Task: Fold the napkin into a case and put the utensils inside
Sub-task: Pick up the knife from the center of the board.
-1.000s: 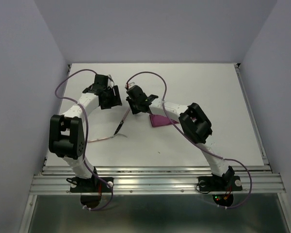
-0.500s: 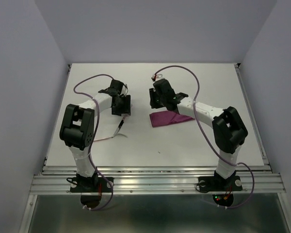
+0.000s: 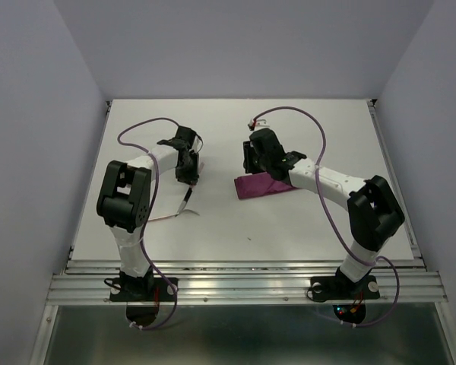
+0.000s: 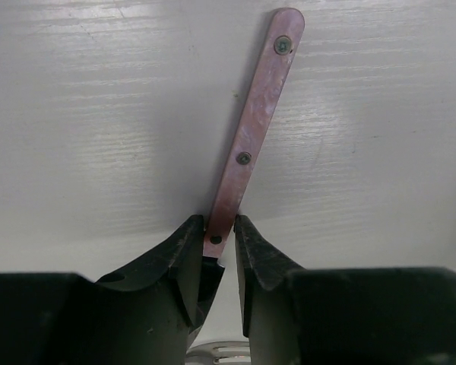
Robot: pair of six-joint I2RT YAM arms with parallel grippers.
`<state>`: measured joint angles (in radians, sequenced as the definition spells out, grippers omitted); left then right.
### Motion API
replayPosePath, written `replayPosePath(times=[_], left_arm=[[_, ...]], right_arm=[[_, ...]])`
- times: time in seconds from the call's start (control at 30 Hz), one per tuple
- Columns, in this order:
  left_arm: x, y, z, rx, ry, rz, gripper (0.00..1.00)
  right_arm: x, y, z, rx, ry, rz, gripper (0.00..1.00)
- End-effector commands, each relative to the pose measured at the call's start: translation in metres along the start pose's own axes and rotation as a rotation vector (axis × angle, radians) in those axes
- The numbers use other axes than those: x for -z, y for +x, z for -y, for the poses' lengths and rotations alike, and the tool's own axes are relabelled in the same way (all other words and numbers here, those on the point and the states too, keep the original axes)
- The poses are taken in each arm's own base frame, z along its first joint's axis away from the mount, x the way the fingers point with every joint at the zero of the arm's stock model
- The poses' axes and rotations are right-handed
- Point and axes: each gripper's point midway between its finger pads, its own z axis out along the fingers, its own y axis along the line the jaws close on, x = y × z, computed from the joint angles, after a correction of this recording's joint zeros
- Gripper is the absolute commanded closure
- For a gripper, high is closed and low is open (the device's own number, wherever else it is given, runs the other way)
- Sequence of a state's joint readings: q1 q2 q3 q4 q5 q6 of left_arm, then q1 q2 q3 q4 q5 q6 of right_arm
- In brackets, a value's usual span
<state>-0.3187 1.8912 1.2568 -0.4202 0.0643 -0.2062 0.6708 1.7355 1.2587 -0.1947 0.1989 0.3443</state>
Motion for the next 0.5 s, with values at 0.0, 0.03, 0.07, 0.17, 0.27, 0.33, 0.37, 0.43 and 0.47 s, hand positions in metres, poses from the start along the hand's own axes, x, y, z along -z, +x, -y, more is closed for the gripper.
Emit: replayPosePath(times=[0.0, 0.03, 0.07, 0.17, 0.27, 0.33, 0.37, 0.43, 0.47], left_arm=[[0.002, 0.016, -0.011, -0.017, -0.045, -0.054, 0.66], [0.002, 0.018, -0.01, -0.019, -0.039, -0.057, 0.67], [0.001, 0.016, -0.009, -0.023, -0.033, -0.052, 0.69], [-0.002, 0.012, -0.009, -0.028, -0.034, -0.049, 0.95], [0.001, -0.01, -0.007, -0.036, -0.049, -0.011, 1.0], [0.013, -0.038, -0.003, -0.042, -0.052, 0.058, 1.0], [0.018, -0.049, -0.004, -0.047, -0.069, 0.086, 1.0], [0.034, -0.077, 0.004, -0.059, -0.049, 0.157, 1.0], [0.039, -0.084, 0.006, -0.073, -0.042, 0.175, 1.0]], right_arm=[[0.017, -0.029, -0.002, -0.029, -0.005, 0.098, 0.64], [0.017, -0.029, -0.002, -0.03, -0.006, 0.097, 0.64], [0.018, -0.029, -0.002, -0.032, -0.006, 0.097, 0.64], [0.017, -0.029, -0.003, -0.038, -0.009, 0.095, 0.64], [0.017, -0.027, -0.003, -0.044, -0.011, 0.091, 0.64], [0.018, -0.028, -0.004, -0.056, -0.012, 0.095, 0.64], [0.019, -0.028, -0.003, -0.059, -0.009, 0.095, 0.64], [0.021, -0.029, -0.002, -0.066, -0.006, 0.1, 0.64], [0.02, -0.029, 0.003, -0.074, 0.003, 0.101, 0.64]])
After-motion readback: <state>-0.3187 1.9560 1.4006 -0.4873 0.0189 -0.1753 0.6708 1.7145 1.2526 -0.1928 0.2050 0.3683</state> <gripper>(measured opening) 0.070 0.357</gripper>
